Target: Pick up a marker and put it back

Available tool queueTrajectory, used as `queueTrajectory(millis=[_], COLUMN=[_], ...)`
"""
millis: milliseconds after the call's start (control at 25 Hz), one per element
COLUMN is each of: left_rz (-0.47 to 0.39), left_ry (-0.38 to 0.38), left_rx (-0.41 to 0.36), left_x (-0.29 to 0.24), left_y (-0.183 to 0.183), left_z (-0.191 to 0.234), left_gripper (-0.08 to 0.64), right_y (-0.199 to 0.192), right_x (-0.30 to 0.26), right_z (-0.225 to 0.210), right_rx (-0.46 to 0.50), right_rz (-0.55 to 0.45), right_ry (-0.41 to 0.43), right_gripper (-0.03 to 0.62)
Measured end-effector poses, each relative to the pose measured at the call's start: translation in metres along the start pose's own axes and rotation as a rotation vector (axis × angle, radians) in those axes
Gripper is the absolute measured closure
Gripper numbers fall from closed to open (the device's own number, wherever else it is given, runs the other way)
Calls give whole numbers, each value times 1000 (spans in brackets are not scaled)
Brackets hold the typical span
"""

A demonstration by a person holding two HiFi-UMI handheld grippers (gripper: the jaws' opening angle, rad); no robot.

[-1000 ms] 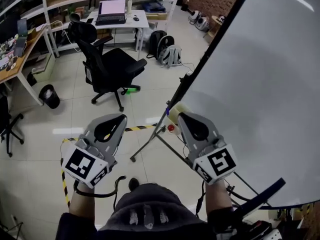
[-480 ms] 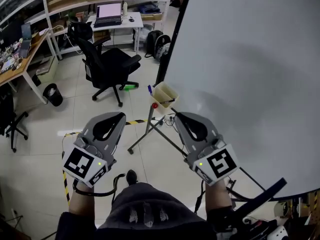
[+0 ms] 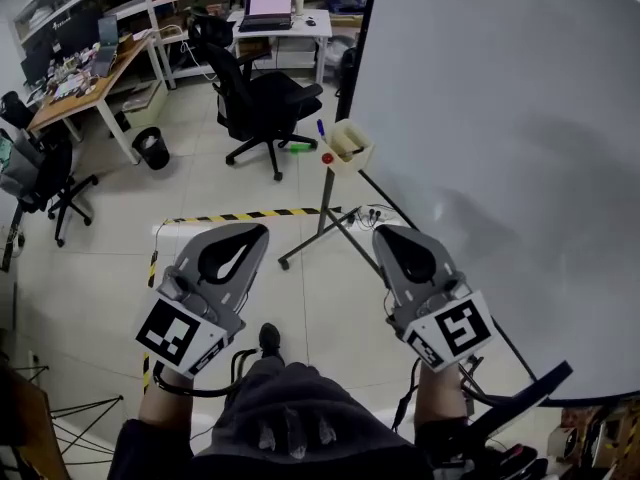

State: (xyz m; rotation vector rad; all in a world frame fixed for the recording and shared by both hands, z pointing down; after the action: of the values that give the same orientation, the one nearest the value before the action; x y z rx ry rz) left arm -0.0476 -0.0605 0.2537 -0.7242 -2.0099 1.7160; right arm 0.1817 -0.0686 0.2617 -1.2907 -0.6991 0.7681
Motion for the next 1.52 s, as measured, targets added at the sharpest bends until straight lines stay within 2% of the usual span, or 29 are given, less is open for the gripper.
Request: queueTrajectory(millis=[280,440,600,920,1040,1160,1320,1520], left_rz=[36,46,16,-46,-61,-70,-87,-78], left_ry=[75,100,122,90,53,3,-47,-79], left_rx=[31,45,55,84,114,130,117,117], left_x=[57,103,156,254,274,274,271,258], left_y=[1,-4,-13,-12,-17,-21,-14,-9], left_z=[-33,-54,-75,-117,-132,-148,-170,-188], left_gripper=[554,554,554,554,554,554,554,554], right_y=[12,15,17,35,35,33,43,45], right_x=[20,30,43,93,116,138,163,188], right_z=[47,91,144,240,267,274,273,263], right_rx=[8,22,61,77,90,99,117,123], right_rz=[4,12,19,42,73,99,85,86], right_ry=[98,143,178,132,104,62,4,-39], right_gripper=[591,591,591,591,591,591,591,591])
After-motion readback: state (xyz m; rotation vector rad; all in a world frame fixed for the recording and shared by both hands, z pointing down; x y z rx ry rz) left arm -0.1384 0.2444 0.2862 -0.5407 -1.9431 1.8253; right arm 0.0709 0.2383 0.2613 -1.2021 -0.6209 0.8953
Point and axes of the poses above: the fingertips, and each gripper's own axes: x backward along the fingers, z to its left, y out of its top, the point moved 7 cm from there along x, backward along the fingers, and after that the axes turned 7 degrees about -y, right-handed, at the moved point
